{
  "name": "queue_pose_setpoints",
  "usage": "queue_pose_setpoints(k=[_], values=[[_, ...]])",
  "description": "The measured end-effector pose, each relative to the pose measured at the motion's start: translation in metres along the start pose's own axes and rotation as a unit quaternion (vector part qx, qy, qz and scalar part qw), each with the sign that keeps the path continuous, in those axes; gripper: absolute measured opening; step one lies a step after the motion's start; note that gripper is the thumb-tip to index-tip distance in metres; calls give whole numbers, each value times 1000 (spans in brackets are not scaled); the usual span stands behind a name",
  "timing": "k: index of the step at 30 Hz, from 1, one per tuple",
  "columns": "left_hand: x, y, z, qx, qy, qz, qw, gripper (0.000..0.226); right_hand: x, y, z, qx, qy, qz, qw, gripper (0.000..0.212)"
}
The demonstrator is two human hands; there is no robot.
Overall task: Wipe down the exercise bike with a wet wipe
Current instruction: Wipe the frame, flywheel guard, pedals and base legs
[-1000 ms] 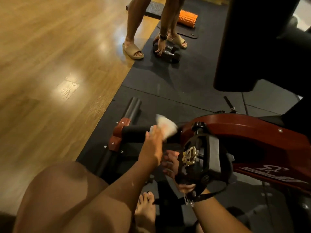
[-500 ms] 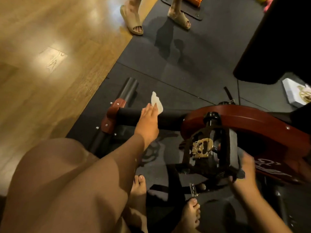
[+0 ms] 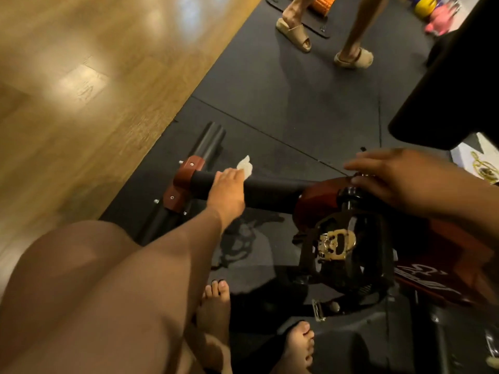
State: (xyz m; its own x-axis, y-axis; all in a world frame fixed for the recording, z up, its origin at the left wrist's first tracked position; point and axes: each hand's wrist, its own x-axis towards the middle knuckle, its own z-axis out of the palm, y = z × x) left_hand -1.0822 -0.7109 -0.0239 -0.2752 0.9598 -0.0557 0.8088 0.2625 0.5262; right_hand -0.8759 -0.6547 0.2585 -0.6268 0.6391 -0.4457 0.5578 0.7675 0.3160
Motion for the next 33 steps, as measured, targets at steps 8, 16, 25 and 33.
queue_pose_setpoints(k=[8,16,25,33], values=[[42,94,-17,-115,-168,239,949,68,5,24,42,137,129,9,982,47],[44,73,-34,-102,-228,202,947,66,7,28,43,198,133,30,971,47],[49,171,-85,-391,-412,90,818,32,6,31,47,283,216,47,933,42],[45,111,-101,-267,-352,143,886,62,5,33,51,294,235,52,925,45]])
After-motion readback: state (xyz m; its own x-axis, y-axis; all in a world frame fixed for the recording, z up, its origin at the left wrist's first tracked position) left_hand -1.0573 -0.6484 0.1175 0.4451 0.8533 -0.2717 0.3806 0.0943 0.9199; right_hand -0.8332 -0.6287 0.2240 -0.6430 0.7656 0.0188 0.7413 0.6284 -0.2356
